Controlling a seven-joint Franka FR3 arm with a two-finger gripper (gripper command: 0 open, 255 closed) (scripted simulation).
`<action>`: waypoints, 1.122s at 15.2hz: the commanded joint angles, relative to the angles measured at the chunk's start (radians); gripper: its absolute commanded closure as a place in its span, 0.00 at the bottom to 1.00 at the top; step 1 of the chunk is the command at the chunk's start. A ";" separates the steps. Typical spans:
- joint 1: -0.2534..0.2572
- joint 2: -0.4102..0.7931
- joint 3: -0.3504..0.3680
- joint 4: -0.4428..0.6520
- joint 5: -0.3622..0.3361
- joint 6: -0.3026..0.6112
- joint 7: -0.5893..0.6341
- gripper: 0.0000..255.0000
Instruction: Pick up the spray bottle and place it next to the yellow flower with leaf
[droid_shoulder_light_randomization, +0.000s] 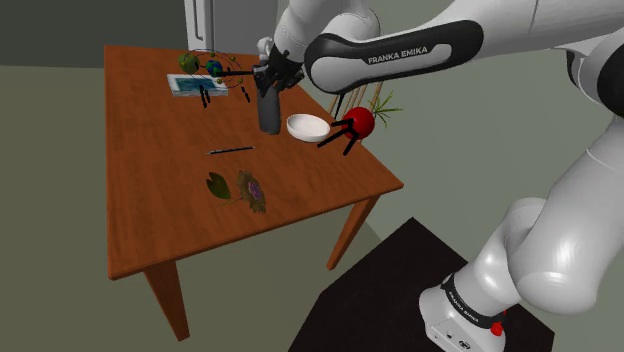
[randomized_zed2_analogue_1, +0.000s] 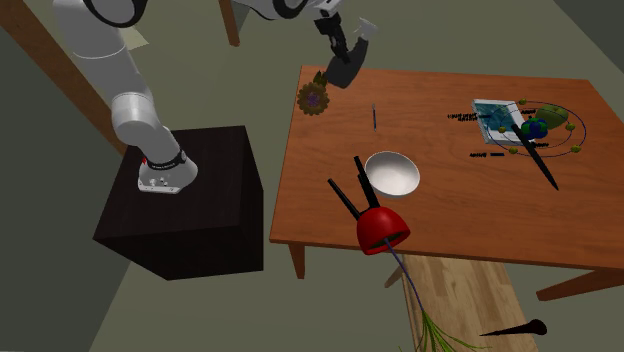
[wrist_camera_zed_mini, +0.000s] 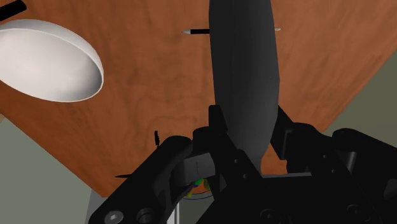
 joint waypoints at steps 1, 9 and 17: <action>0.001 0.008 -0.001 -0.018 -0.012 0.024 0.015 1.00; 0.002 0.047 -0.012 -0.073 -0.059 0.114 0.069 1.00; 0.007 0.099 -0.029 -0.113 -0.117 0.201 0.133 1.00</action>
